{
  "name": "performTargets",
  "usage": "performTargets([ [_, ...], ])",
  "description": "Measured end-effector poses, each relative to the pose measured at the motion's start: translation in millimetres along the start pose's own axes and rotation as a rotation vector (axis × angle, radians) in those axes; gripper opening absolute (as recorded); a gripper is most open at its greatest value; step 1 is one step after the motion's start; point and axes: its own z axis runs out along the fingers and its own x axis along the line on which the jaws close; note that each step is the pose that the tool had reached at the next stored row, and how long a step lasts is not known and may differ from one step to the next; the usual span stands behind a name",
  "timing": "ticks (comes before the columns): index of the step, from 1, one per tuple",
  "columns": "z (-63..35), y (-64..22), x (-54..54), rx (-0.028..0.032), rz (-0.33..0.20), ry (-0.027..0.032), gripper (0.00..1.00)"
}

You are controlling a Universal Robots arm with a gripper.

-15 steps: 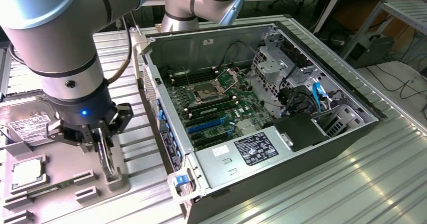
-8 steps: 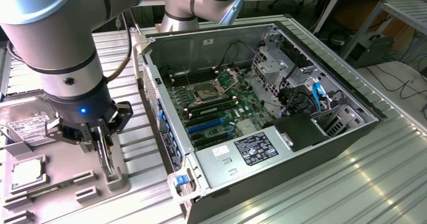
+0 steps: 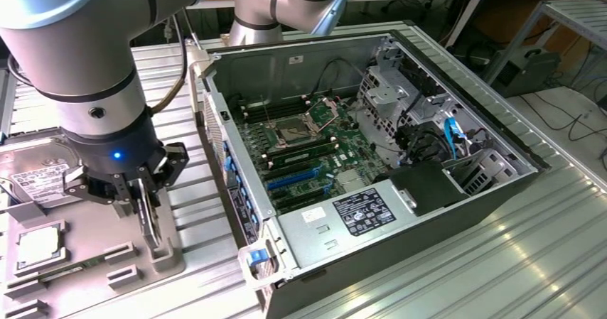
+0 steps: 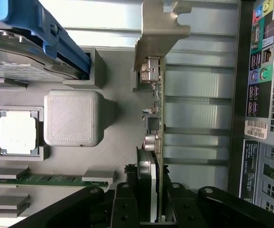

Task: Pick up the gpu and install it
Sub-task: 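Pick up the gpu and move the gpu toward the slot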

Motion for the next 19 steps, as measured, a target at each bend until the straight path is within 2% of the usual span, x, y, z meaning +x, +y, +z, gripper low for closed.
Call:
performTargets([
  [19, -9.3, -0.9, 0.0, -0.0001, 0.000, -0.0001, 0.28],
])
